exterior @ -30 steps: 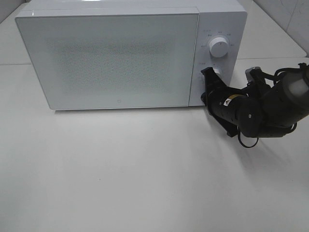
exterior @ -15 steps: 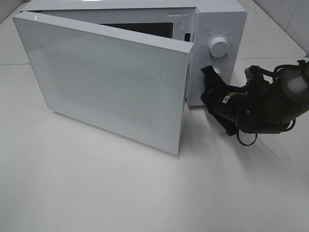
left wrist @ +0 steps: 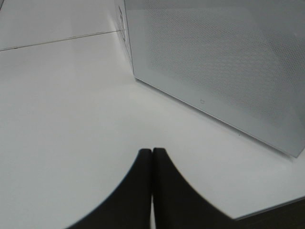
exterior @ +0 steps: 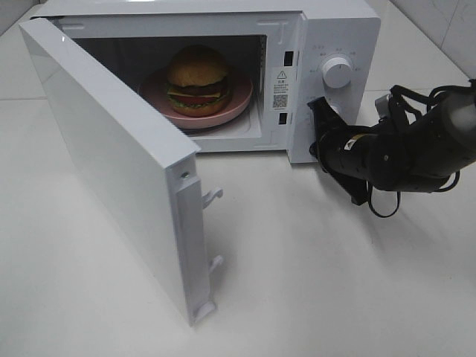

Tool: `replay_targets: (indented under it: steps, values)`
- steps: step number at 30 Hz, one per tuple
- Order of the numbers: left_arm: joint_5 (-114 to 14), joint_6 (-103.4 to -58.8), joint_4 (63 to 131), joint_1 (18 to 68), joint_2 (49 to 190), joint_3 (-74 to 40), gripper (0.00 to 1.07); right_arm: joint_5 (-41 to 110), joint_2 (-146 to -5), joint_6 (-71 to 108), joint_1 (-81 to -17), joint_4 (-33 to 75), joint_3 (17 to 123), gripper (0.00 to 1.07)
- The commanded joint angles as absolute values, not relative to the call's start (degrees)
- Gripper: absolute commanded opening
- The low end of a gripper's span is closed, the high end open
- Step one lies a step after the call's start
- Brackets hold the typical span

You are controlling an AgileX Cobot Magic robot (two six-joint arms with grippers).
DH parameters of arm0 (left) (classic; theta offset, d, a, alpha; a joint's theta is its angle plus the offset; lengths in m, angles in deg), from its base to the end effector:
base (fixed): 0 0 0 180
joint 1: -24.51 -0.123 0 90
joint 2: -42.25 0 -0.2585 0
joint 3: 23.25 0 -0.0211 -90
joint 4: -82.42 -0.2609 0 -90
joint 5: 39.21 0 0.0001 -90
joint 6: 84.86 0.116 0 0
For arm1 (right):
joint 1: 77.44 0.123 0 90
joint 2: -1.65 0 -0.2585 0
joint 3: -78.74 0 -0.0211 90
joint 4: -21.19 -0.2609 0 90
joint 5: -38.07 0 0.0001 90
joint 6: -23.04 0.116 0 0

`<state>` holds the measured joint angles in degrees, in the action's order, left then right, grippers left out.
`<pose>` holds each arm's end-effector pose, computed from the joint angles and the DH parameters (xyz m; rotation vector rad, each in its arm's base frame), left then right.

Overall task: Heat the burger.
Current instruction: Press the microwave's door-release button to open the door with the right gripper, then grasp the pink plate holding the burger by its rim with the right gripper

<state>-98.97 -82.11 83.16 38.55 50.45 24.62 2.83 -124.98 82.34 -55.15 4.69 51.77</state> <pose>0.0513 -0.0142 0.2724 0.2960 2.0026 -0.1402 0.3669 0.1299 0.0497 1.0299 1.9320 0.8203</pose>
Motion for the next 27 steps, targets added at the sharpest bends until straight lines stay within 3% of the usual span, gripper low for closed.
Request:
replay_targets:
  steps: [1,17,27]
  values:
    - [-98.5,-82.4,83.0,38.4,50.3,24.8,0.00,-3.6,-122.2,79.8,-55.4,9.8,54.8,0.00]
    - [-98.5,-82.4,83.0,38.4,50.3,24.8,0.00,-1.2,-110.4,70.5,-55.4,13.3,42.1,0.00]
    - [-98.5,-82.4,83.0,38.4,50.3,24.8,0.00,-0.5,-107.0,56.6,-55.4,26.2,40.5,0.01]
